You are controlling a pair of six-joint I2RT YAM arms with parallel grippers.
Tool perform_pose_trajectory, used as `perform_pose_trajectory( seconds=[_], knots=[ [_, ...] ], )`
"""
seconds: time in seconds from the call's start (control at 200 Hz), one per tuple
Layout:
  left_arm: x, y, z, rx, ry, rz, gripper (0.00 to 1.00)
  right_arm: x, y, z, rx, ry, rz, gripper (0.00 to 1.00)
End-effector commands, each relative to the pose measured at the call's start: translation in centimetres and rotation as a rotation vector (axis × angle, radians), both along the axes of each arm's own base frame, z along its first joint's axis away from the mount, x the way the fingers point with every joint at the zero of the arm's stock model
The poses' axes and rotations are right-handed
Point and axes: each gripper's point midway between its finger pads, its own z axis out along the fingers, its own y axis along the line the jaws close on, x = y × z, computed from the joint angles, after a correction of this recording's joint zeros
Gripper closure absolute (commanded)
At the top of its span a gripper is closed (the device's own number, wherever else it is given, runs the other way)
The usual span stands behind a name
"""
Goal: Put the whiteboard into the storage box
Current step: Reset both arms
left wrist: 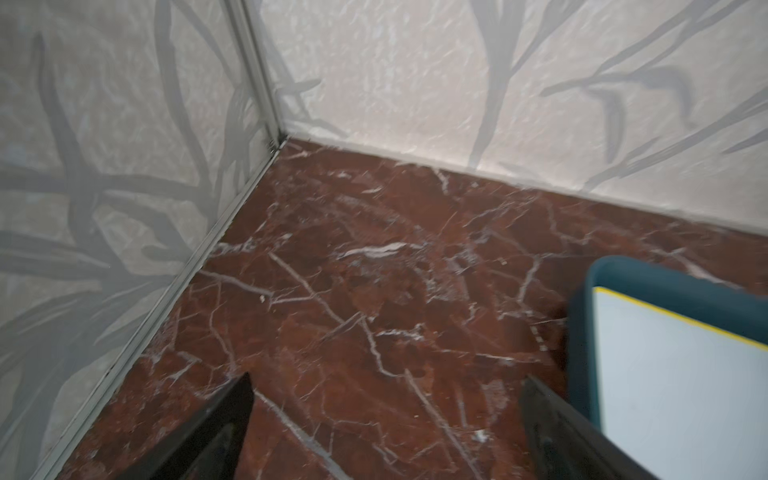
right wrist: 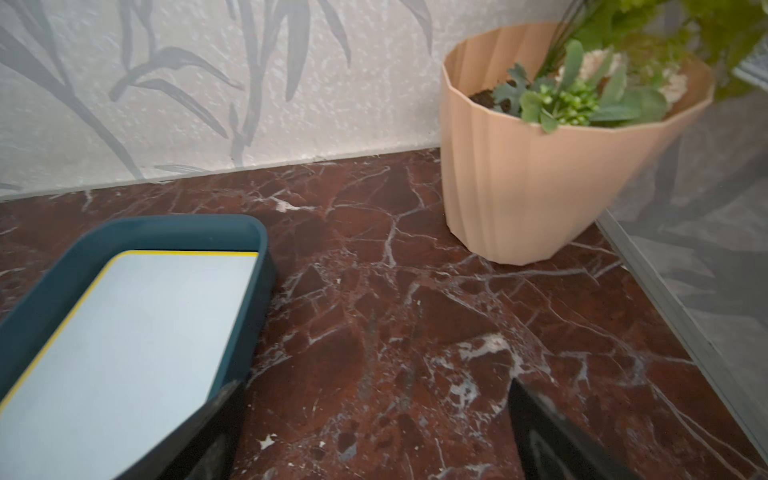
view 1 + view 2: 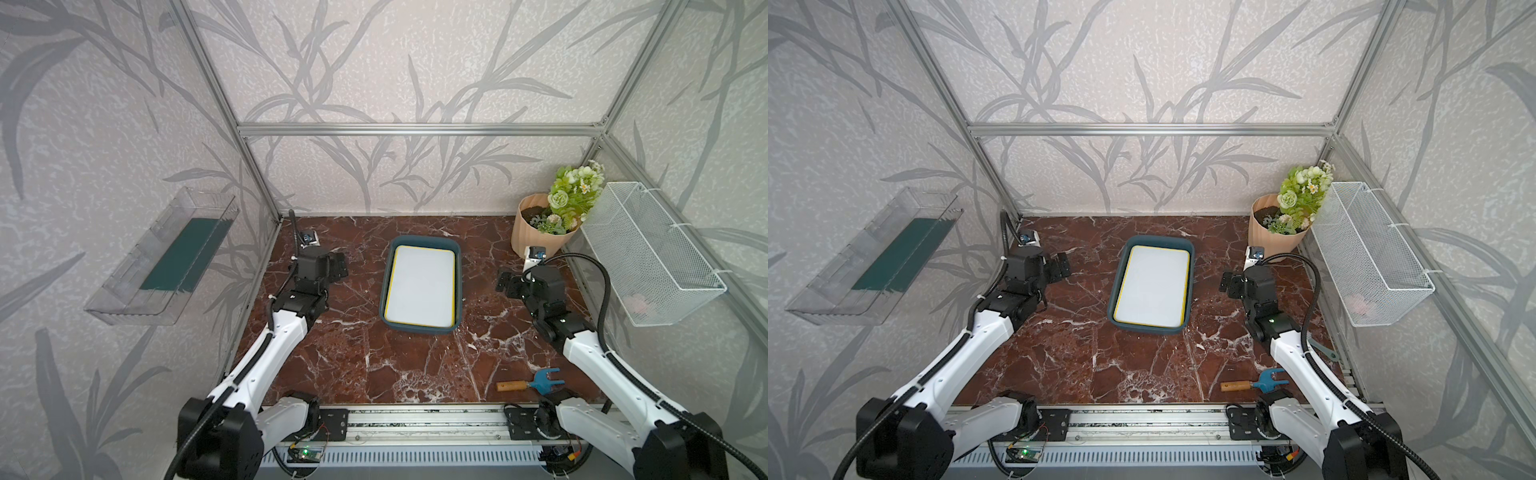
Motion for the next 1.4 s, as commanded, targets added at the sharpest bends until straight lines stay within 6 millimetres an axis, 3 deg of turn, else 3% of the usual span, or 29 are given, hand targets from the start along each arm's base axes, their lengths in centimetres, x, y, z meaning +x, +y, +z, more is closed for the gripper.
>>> perform_pose_trajectory(
  seconds=[0.0, 0.175, 0.27, 0.465, 0.785, 0.9, 1.005, 1.04, 1.12, 1.215, 1.32, 1.395],
  knots=[
    [2.0, 2.3, -1.0, 0.061, -0.049, 0.041, 0.00, 0.7, -0.8, 0.8, -0.019, -0.088, -0.031, 0.01],
    [2.9, 5.5, -6.4, 0.047, 0.026, 0.131, 0.00, 0.8, -2.5, -1.1, -0.042, -0.079, -0.087, 0.01],
    [2.9, 5.8, -8.5, 0.094, 0.043, 0.106, 0.00, 0.7, -3.3, -2.1, -0.068, -0.063, -0.120, 0.01],
    [2.9, 4.9, -10.3, 0.087, 0.012, 0.045, 0.00, 1.0, -4.1, -4.4, -0.121, -0.032, -0.137, 0.01],
    [2.7, 4.3, -9.7, 0.057, -0.056, -0.012, 0.00, 1.7, -4.0, -5.7, -0.225, -0.145, -0.097, 0.01],
    [2.5, 5.0, -9.2, 0.072, -0.094, 0.013, 0.00, 1.9, -4.1, -6.0, -0.238, -0.159, -0.097, 0.01],
    [2.0, 4.7, -10.7, 0.075, -0.162, -0.003, 0.00, 2.2, -3.7, -6.5, -0.242, -0.176, -0.073, 0.01],
    [2.3, 4.6, -10.5, 0.095, -0.205, -0.021, 0.01, 2.4, -3.4, -6.8, -0.242, -0.178, -0.060, 0.01],
    [2.1, 4.5, -11.0, 0.063, -0.126, -0.023, 0.01, 2.9, -3.1, -7.5, -0.237, -0.162, -0.044, 0.01],
    [2.2, 4.6, -10.5, 0.081, -0.197, -0.023, 0.01, 3.4, -2.5, -8.7, -0.245, -0.139, -0.007, 0.01],
    [2.2, 4.6, -10.8, 0.066, -0.170, -0.021, 0.01, 4.1, -2.2, -8.7, -0.254, -0.183, 0.009, 0.01],
    [2.2, 4.6, -10.7, 0.075, -0.183, -0.022, 0.01, 5.1, -1.9, -9.3, -0.249, -0.092, 0.033, 0.01]
  ],
)
